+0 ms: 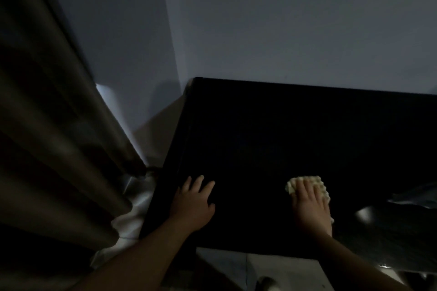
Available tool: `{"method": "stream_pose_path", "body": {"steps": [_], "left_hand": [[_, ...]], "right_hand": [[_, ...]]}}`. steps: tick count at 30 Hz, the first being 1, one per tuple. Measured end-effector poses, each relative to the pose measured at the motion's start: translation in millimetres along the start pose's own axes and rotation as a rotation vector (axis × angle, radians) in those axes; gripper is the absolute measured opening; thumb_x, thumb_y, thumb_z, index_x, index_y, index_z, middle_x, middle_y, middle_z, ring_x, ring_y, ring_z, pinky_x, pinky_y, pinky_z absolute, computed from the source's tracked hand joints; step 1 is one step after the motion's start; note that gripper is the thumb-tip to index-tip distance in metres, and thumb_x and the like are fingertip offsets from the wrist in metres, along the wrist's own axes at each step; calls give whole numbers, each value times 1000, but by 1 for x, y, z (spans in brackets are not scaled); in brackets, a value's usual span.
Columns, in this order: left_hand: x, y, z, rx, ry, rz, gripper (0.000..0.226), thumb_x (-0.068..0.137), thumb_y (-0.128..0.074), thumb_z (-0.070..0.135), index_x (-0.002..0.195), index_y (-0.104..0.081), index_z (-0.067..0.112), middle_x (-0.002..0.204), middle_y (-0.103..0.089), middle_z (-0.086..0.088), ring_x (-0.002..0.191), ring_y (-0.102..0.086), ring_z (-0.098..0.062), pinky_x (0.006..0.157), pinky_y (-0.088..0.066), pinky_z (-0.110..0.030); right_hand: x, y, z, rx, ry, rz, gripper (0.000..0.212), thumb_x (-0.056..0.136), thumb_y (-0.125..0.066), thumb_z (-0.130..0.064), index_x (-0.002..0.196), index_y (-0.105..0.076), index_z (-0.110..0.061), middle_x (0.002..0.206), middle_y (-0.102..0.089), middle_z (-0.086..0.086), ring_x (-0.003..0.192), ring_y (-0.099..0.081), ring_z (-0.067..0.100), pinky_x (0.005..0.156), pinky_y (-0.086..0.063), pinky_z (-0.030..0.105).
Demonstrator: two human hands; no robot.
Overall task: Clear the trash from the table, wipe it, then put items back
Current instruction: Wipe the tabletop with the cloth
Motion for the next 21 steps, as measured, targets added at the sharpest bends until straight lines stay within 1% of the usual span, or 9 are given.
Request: {"method": "stream_pose_path", "body": {"steps": [3,6,8,10,11,13,15,18,21], "left_hand": [[6,9,0,-73,-16,-52,59,97,-36,43,151,-14,35,160,-1,6,147,-1,-25,118,-15,-40],[13,14,2,-64,-38,-63,56,98,-35,38,150,-16,34,160,-3,7,147,-3,-24,117,-16,-37],[18,18,4,-71,-42,-80,55,98,-34,34,151,-16,33,160,-3,7,147,-3,-23,116,-16,-37],[24,25,4,-83,-67,-117,56,98,-33,32,151,-15,32,160,-2,8,147,-1,-23,117,-16,-38],[27,27,4,-95,-81,-143,56,98,-33,32,151,-14,32,160,-1,8,147,0,-23,117,-16,-40],[33,31,4,-119,-92,-177,58,98,-34,35,152,-12,30,160,1,9,147,2,-22,117,-17,-42],[37,34,6,-124,-89,-192,60,98,-35,38,152,-11,31,160,2,9,147,3,-22,117,-17,-42],[47,37,11,-105,-73,-185,61,98,-36,39,152,-10,29,160,3,8,147,4,-22,117,-17,-43],[59,45,18,-145,-37,-184,59,98,-35,38,152,-12,28,160,1,8,147,3,-23,117,-18,-44]], "right_hand": [[-3,-11,-25,-35,-67,94,52,100,-28,-27,149,-16,-19,157,-15,12,144,-16,32,115,-16,44],[-23,-45,-74,-113,394,54,47,79,-39,-30,125,-44,-19,125,-58,14,110,-61,35,94,-45,44],[-32,-49,-83,-216,660,-32,66,76,-37,-41,139,-36,-23,126,-62,0,115,-60,24,107,-29,37],[-11,-37,-65,-324,760,-8,71,80,-34,-42,147,-21,-23,148,-40,-1,136,-37,21,114,-5,31],[5,-31,-46,-333,732,23,63,84,-31,-41,143,-26,-22,155,-24,2,142,-22,22,114,-1,29],[37,-11,-7,-250,507,101,56,94,-19,-43,143,-30,-16,157,-18,8,146,0,18,114,-3,27],[56,3,16,-126,234,20,56,100,-17,-43,151,-14,-20,160,-8,6,146,8,16,116,0,30],[69,8,2,-4,-14,39,53,102,-25,-35,151,-10,-22,160,-3,5,147,1,26,117,-3,39],[73,-13,-38,-90,168,109,51,94,-25,-37,139,-37,-15,146,-37,19,133,-36,38,107,-17,46]]}}
Point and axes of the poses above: each hand's wrist, its own x-axis towards the middle knuckle, its own y-axis out of the back of the hand, z = x × y, the point moved 2 cm from there along x, towards the middle knuckle
